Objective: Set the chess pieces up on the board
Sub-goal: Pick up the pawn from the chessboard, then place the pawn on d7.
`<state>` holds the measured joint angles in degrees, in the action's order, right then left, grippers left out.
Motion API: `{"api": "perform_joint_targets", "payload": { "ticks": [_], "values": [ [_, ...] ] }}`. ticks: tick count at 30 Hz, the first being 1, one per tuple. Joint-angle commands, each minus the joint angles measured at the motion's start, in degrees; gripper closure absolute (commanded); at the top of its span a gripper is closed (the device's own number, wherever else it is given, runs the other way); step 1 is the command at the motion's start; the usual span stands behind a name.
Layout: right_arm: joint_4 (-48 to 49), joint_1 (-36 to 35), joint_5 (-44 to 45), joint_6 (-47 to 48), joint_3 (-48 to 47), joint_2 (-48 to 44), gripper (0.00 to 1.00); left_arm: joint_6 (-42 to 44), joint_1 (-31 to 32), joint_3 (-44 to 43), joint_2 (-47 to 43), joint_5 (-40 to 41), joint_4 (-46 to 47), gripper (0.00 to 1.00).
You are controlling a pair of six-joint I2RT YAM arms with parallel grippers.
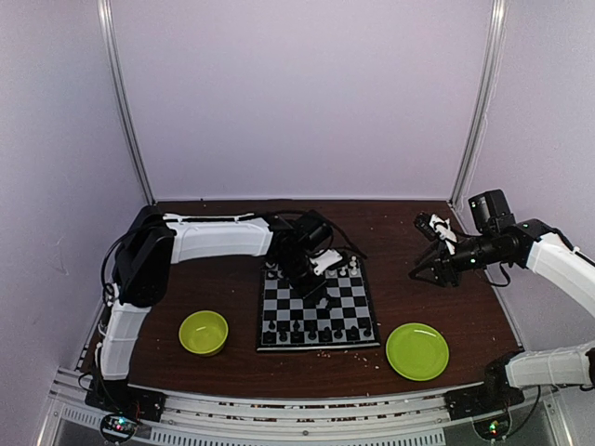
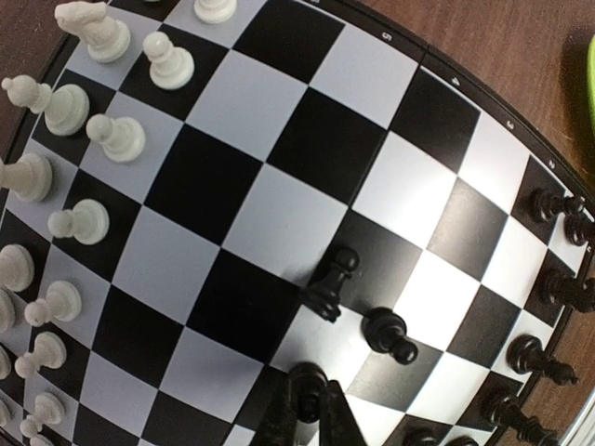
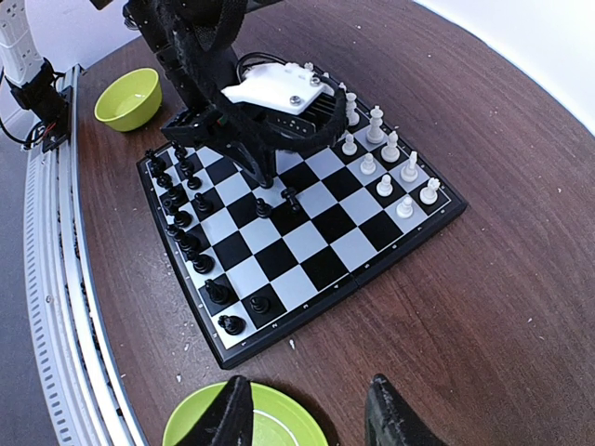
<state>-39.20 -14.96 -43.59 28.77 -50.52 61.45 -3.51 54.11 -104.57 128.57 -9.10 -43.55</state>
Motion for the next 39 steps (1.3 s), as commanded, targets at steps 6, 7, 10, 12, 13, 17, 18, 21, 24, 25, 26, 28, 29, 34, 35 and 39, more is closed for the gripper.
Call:
{"api": "perform_joint_targets", "payload": {
  "ticks": [6, 7, 10, 12, 13, 17, 18, 21, 24, 25, 26, 28, 29, 34, 35, 39],
  "values": [
    [0.09, 0.41, 0.70, 0.32, -1.27, -0.19, 0.60, 3.00, 2.89, 4.16, -6.86, -6.43, -0.66, 0.97],
    [0.11, 0.42, 0.71, 0.32, -1.24, -0.23, 0.60, 3.07, 3.18, 4.60, -6.97, -7.02, -0.66, 0.97],
    [0.18, 0.36, 0.70, 0.25, -1.21, -0.28, 0.60, 3.81, 3.99, 5.36, -6.83, -8.77, -0.64, 0.97],
    [0.18, 0.38, 0.66, 0.20, -1.20, -0.28, 0.60, 4.04, 4.47, 5.39, -6.32, -9.67, -0.66, 0.97],
    [0.18, 0.42, 0.63, 0.15, -1.22, -0.28, 0.60, 4.11, 4.65, 5.35, -6.05, -9.92, -0.66, 0.97],
    [0.09, 0.38, 0.61, 0.14, -1.22, -0.36, 0.60, 4.15, 5.11, 5.10, -5.15, -9.93, -0.66, 0.97],
    [0.17, 0.33, 0.61, 0.15, -1.23, -0.43, 0.60, 4.08, 5.13, 5.04, -4.97, -9.84, -0.66, 0.97],
    [0.11, 0.37, 0.61, 0.14, -1.08, -0.46, 0.60, 3.95, 5.22, 4.84, -4.62, -9.59, -0.66, 0.96],
    [0.09, 0.37, 0.66, 0.14, -1.19, -0.53, 0.60, 3.87, 5.31, 4.65, -3.94, -8.62, -0.67, 0.96],
    [0.12, 0.37, 0.62, 0.15, -1.24, -0.54, 0.60, 3.86, 5.33, 4.64, -3.76, -8.19, -0.66, 0.96],
    [0.09, 0.43, 0.63, 0.14, -1.20, -0.61, 0.60, 3.86, 5.35, 4.58, -3.56, -7.87, -0.77, 0.96],
    [0.14, 0.34, 0.62, 0.14, -1.15, -0.65, 0.60, 3.86, 5.31, 4.49, -3.20, -7.32, -0.77, 0.94],
    [0.09, 0.37, 0.59, 0.16, -1.09, -0.61, 0.60, 3.75, 5.31, 4.43, -3.04, -7.14, -0.77, 0.93],
    [0.11, 0.41, 0.61, 0.23, -1.20, -0.37, 0.60, 3.60, 5.32, 3.81, -2.13, -6.72, -0.77, 0.88],
    [0.09, 0.38, 0.62, 0.24, -1.16, -0.37, 0.60, 3.60, 5.31, 3.77, -2.08, -6.72, -0.77, 0.86],
    [0.09, 0.33, 0.62, 0.28, -1.16, -0.31, 0.60, 3.83, 5.31, 3.52, -2.56, -6.72, -0.97, 0.82]
  ]
}}
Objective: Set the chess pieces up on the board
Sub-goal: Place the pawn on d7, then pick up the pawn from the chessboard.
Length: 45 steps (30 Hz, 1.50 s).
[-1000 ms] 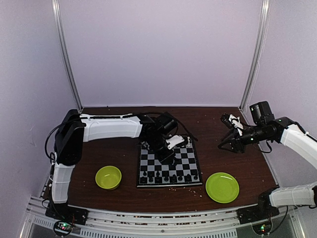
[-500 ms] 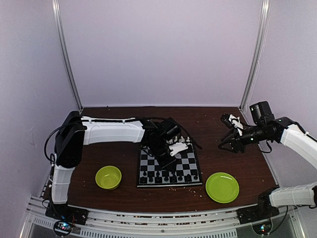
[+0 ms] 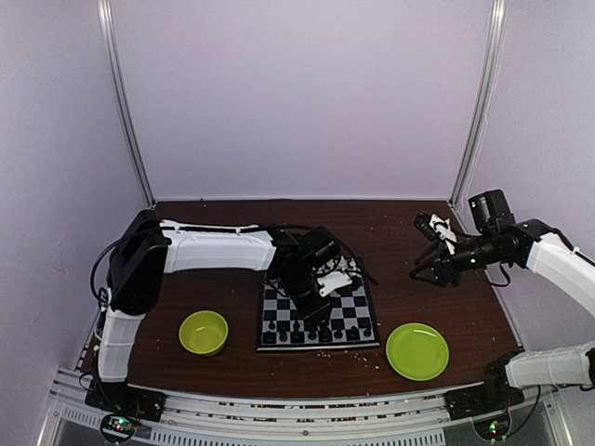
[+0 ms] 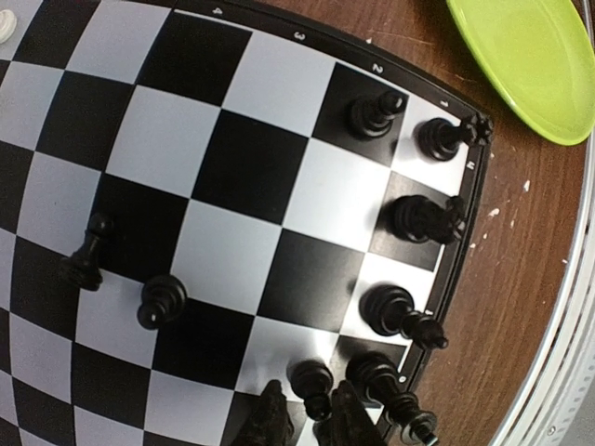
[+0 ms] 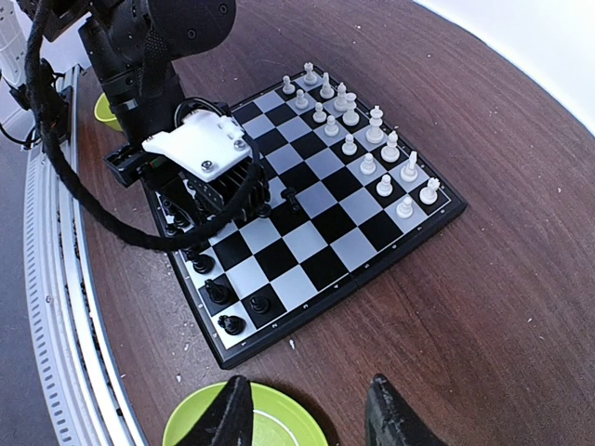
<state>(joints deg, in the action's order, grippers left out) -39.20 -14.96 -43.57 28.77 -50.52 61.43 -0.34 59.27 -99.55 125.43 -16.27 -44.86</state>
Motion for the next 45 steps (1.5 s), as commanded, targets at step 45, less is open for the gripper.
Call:
{"api": "perform_joint_targets", "payload": {
  "ticks": [45],
  "values": [
    [0.36, 0.42, 3.05, 0.69, -1.09, -0.24, 0.60, 0.86, -2.22, -10.84, 4.82, 7.99, 2.56, 0.74]
  ]
}}
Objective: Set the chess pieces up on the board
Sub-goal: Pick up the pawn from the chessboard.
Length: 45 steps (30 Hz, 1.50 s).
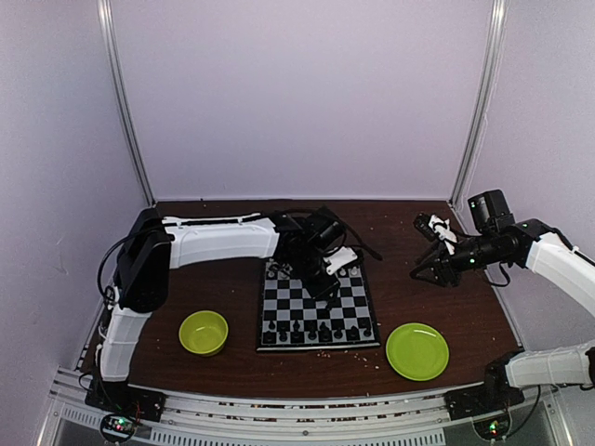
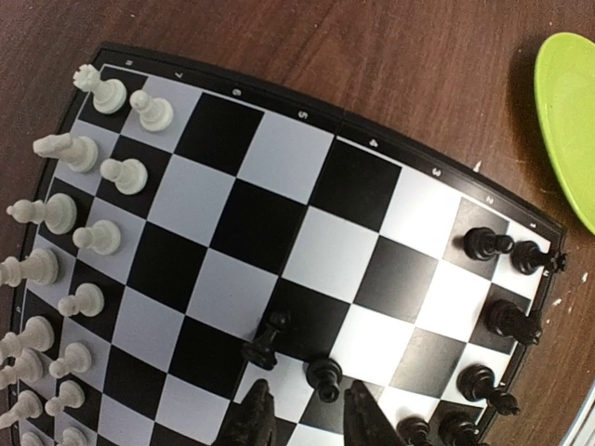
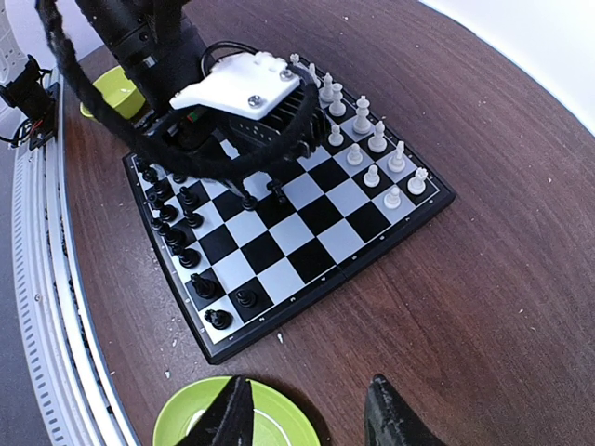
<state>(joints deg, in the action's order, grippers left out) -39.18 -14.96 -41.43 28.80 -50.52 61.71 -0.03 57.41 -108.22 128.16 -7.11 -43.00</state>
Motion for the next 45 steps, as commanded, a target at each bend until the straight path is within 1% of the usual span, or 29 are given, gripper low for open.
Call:
{"api": "perform_joint_targets", "payload": {
  "ticks": [1, 10, 20, 23, 26, 31, 45],
  "values": [
    [0.33, 0.38, 0.91, 0.65, -1.06, -0.37, 0.60, 0.56, -0.37, -2.31, 2.38, -1.47, 0.64, 0.75],
    [0.25, 0.37, 0.96, 0.82, -1.21, 0.01, 0.60, 0.82, -0.37, -1.91, 3.66, -1.72, 0.03, 0.79],
    [0.12, 0.37, 0.93, 1.00, -1.19, 0.07, 0.60, 0.76, -0.37, -1.95, 3.32, -3.62, -0.24, 0.97],
    [0.09, 0.42, 0.93, 1.00, -1.24, -0.01, 0.60, 0.65, -0.21, -1.22, 1.84, -5.42, -0.27, 1.00],
    [0.07, 0.39, 0.87, 1.00, -1.18, -0.01, 0.60, 1.00, 0.41, 0.29, -0.51, -9.33, 0.39, 1.00],
    [-0.01, 0.37, 0.81, 1.08, -1.30, 0.06, 0.60, 1.35, 1.45, 1.15, -1.15, -12.55, 0.80, 1.00],
    [-0.02, 0.37, 0.70, 1.09, -1.20, -0.10, 0.60, 1.18, 2.45, 1.51, 0.77, -13.76, 0.79, 1.00]
  ]
}}
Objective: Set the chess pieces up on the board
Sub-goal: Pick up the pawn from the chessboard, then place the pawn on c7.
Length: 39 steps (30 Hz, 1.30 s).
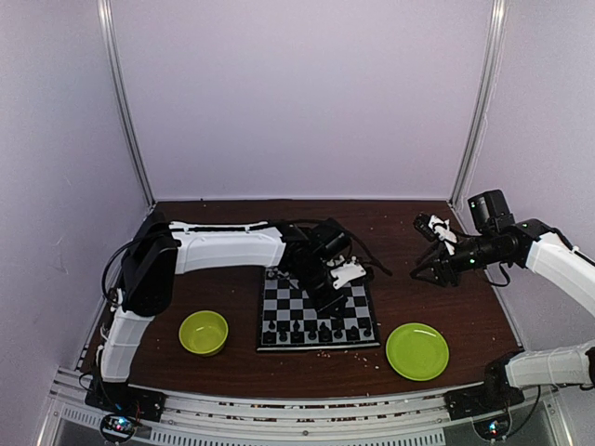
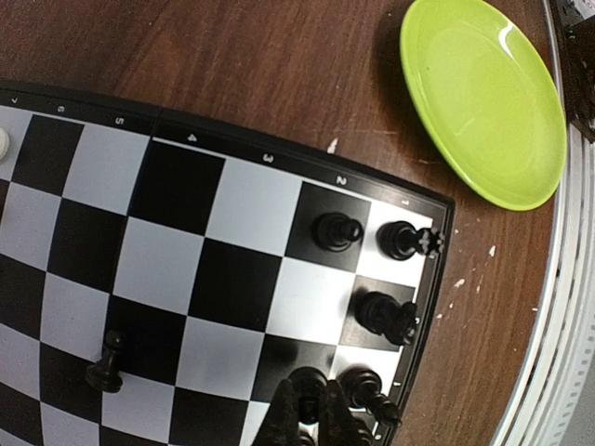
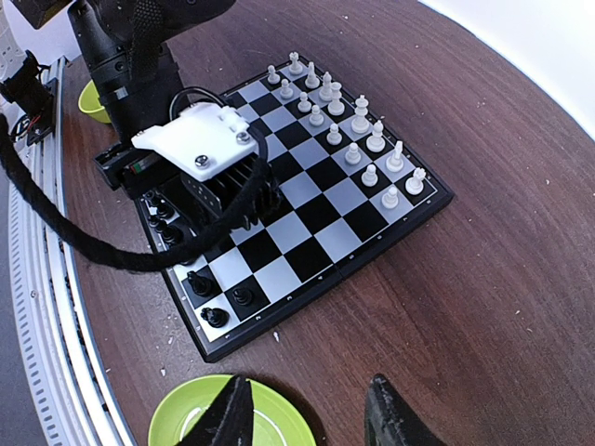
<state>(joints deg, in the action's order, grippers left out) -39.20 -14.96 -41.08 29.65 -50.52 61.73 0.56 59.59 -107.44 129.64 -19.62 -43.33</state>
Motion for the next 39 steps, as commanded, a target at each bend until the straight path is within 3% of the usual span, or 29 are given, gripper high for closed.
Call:
{"api": "perform_joint_targets", "payload": {
  "ticks": [1, 19, 28, 39],
  "values": [
    [0.05, 0.38, 0.38, 0.19, -1.23, -0.12, 0.60, 0.59, 0.27, 0.82, -0.59, -1.03, 1.07, 1.00],
    [-0.09, 0.42, 0.36, 0.24, -1.22, 0.05, 0.60, 0.67, 0.35, -0.64, 2.20, -1.05, -0.20, 0.96],
    [-0.09, 0.37, 0.39, 0.23, -1.24, 0.01, 0.60, 1.00, 0.36, -1.08, 0.73, 0.20, -1.24, 0.78],
    [-0.08, 0.38, 0.39, 0.23, -1.18, -0.04, 0.60, 7.34, -0.42, -0.83, -5.22, 6.50, -0.01, 0.67]
  ]
}}
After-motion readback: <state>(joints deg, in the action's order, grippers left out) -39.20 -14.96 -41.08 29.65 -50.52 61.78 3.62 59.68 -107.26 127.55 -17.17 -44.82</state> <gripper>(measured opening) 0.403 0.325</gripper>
